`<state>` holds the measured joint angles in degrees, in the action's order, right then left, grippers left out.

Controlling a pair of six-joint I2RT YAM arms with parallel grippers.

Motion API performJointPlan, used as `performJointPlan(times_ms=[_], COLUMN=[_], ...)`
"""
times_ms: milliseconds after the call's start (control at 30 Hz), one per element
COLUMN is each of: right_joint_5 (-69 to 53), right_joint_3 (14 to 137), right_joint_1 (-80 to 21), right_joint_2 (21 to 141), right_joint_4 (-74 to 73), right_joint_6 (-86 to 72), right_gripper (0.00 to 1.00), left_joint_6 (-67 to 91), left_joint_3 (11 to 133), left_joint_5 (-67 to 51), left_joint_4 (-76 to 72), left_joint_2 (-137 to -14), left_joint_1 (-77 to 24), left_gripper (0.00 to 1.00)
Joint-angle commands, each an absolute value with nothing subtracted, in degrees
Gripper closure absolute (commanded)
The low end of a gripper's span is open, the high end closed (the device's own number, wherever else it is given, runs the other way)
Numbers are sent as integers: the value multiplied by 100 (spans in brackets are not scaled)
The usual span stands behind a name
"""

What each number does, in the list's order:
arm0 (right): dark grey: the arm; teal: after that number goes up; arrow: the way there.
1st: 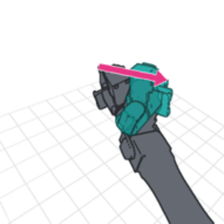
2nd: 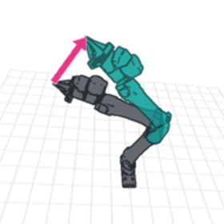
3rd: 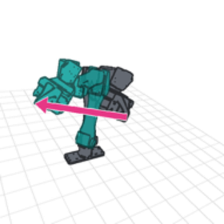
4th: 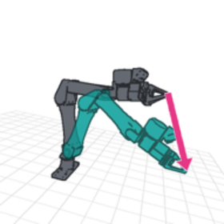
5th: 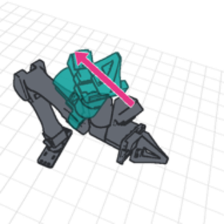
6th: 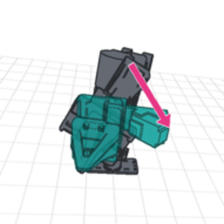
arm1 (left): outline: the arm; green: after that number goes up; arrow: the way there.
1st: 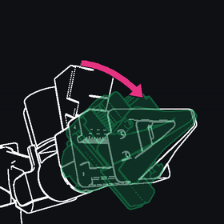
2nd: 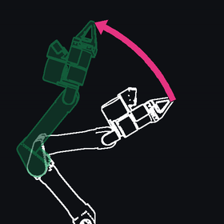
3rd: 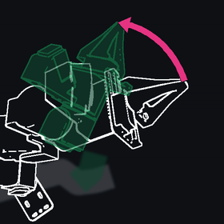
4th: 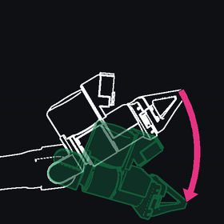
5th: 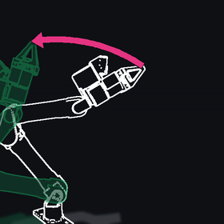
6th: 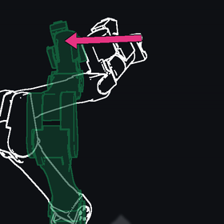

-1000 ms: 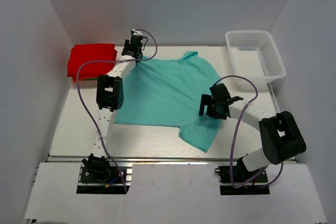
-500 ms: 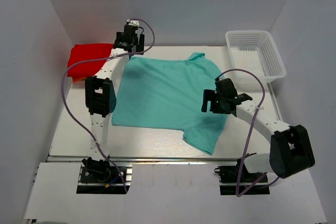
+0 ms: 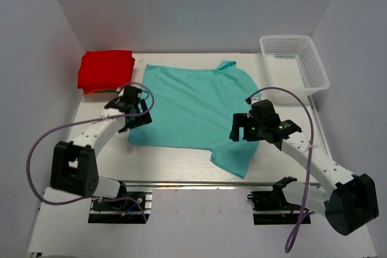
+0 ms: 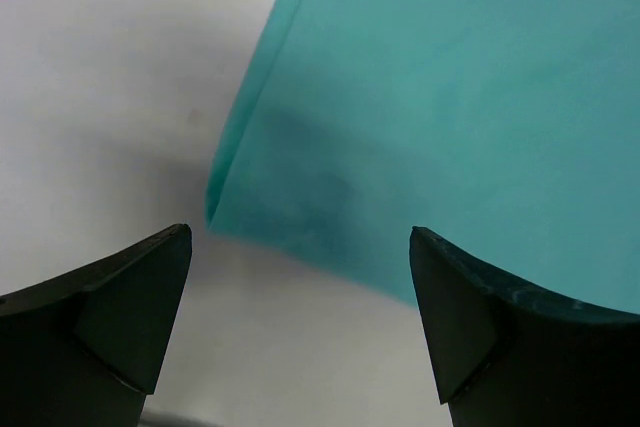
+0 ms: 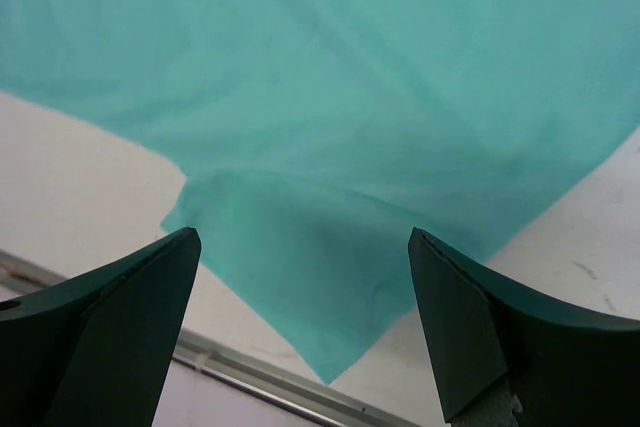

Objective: Fold and stack the t-shirts
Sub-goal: Flatten out the tshirt

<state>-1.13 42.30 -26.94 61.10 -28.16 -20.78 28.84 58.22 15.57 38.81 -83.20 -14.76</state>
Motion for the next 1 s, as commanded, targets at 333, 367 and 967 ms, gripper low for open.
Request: performJointPlan(times_ms=[333,367,967], right_joint_5=[378,404,1028], right_joint_3=[3586,3473,3270], right_joint_1=[-4359,-4472,-4764], right_joint_2=[6030,5977,6047], right_joint_4=[-3278,-3261,-3753], right_joint_6=[-2793,-2865,-3718], right_gripper=[10,10,10], left_joint_6=[4474,4474,4035], left_joint_3=[3437,3437,2980], left_joint_5=[1889,1890,889], left_joint_4=[3393,3306,2128], left_joint_2=[-6170,-6266,-7085], left_joint_1=[-976,-897,-475], left_gripper=[25,28,100])
